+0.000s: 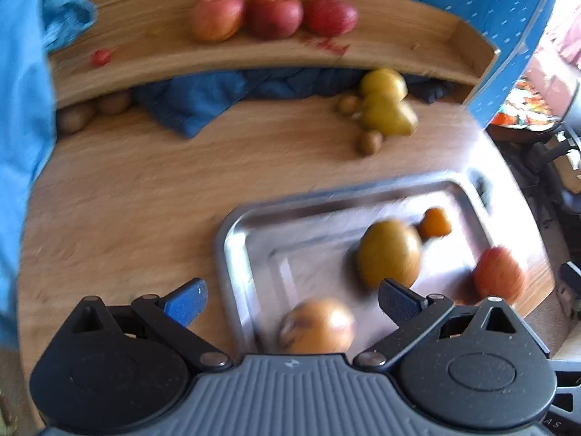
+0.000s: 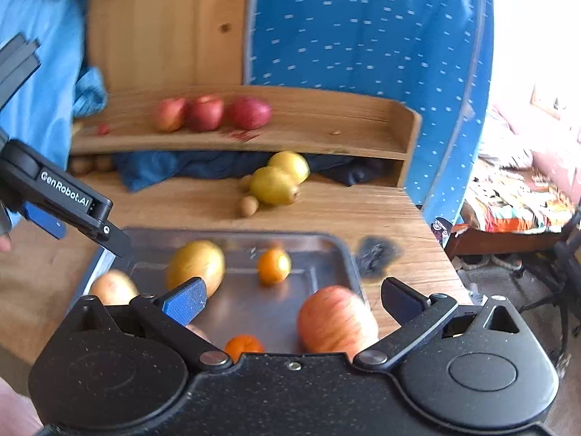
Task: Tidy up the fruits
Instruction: 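Move both tools back toward the fruit under the shelf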
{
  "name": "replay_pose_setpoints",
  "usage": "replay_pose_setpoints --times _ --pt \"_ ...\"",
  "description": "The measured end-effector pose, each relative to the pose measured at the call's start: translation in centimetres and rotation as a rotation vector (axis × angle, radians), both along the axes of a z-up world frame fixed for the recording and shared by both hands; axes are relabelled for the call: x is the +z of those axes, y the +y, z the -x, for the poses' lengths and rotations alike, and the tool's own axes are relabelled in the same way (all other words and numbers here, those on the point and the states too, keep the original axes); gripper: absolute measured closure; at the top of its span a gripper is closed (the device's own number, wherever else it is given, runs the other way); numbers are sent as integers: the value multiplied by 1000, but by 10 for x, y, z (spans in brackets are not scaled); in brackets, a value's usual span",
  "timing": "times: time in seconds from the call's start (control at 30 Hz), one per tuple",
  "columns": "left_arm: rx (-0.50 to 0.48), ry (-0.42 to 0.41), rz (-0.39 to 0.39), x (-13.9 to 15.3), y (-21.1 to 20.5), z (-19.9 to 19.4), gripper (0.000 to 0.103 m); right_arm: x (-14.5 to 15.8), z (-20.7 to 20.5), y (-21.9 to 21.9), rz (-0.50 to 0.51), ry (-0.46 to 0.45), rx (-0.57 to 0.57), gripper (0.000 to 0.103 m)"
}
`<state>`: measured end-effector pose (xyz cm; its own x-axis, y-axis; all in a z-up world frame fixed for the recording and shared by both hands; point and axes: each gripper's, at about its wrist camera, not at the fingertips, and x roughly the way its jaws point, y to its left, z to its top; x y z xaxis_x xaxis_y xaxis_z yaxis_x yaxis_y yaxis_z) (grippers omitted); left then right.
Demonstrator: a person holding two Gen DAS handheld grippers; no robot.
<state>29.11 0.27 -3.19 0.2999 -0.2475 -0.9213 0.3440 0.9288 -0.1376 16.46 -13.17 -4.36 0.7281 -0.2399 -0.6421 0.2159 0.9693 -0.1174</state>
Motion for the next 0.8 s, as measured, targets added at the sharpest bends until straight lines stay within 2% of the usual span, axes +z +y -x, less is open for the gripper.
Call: replay_pose_setpoints --times 0.17,0.27,0.4,0.6,0.8 --pt "-14 7 38 -4 -26 -32 1 9 -21 -31 -126 -6 -29 1" --pt "-28 -7 51 -6 -40 -49 1 17 -32 -42 -149 -18 -39 1" --pt "-101 -39 51 -13 -63 -73 1 24 -46 -59 -194 -25 -89 1" --pt "-175 -13 32 -31 -80 -100 1 7 -78 -79 -202 70 -194 1" --pt "-315 -62 39 -44 -90 -108 1 -5 -120 -98 -238 118 -217 1"
